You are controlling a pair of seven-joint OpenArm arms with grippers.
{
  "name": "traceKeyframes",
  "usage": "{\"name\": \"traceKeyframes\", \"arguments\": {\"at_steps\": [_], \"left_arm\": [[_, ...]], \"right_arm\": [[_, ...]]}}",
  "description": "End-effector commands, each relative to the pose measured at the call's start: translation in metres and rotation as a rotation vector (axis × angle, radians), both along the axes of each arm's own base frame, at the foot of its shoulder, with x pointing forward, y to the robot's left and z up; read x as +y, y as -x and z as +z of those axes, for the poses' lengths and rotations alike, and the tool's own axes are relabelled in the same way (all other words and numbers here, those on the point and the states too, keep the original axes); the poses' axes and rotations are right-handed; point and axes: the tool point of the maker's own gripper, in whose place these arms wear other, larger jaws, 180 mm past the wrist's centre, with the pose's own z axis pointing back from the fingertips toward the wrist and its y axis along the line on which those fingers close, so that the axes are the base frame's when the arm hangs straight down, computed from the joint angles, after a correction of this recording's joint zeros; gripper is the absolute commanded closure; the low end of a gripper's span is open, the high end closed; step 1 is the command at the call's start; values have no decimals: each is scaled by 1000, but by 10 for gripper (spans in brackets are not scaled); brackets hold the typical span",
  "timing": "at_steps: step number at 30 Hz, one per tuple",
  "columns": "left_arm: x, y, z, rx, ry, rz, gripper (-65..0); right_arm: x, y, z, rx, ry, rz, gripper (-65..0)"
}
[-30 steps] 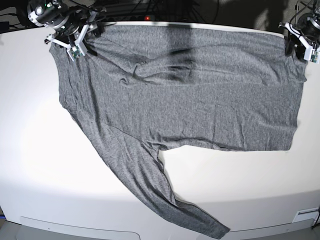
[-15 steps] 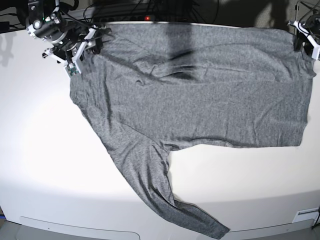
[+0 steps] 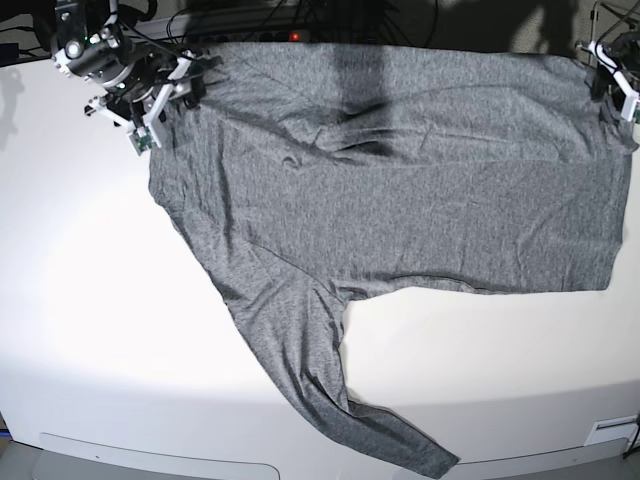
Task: Fold the T-shirt properly
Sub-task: 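Drag the held shirt edge with both grippers to the table's back edge, then release the shirt edge and move both grippers to the shirt's side edges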
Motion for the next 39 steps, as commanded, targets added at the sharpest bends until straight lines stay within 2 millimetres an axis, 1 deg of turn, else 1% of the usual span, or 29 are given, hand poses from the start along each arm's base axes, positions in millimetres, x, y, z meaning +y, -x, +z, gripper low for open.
{"name": "traceKeyframes", "arguments": {"at_steps": [1,3,6,9,11,13,16,21,24,26,29,33,35,37,39], "left_arm": [[3,-1,4,-3,-10,-14,-187],[3,0,4,-3,-10,-13,-187],[2,0,4,-3,-10,-13,-187],[3,-1,4,-4,-10,-14,-187],[3,-1,4,-4,-10,-13,-187],[2,-1,4,-4,-10,-14,-187],[-1,-4,7,-11,-8,-24,-187],[-16,-19,21,-62,6,-65,-187],[-23,-25,27,-89,11,-85,-187],[-24,-27,29,-93,10,-88,-187],[-17,-24,26,-74,-52,-116,-187],[12,-20,24,-33,-217,-84,-187],[22,-18,24,-22,-280,-81,-187],[28,-16,24,-4,-318,-73,-187],[29,-16,24,-5,-322,-66,-187]], "right_arm": [[3,-6,4,-38,-20,-6,-279],[9,-5,-1,-36,-43,-17,-279],[13,-3,-14,-12,-35,-12,-279],[11,-1,-24,13,-28,-25,-279],[4,2,-29,32,14,-20,-279],[-4,5,-32,49,63,-12,-279],[-12,6,-31,54,84,-26,-279],[-29,6,-28,53,110,-77,-279],[-30,6,-28,53,112,-82,-279],[-28,5,-28,52,97,-86,-279],[-28,6,-28,52,95,-86,-279],[-28,5,-27,52,95,-86,-279],[-28,5,-27,52,95,-86,-279],[-28,5,-27,51,94,-86,-279],[-28,5,-27,51,94,-86,-279]]}}
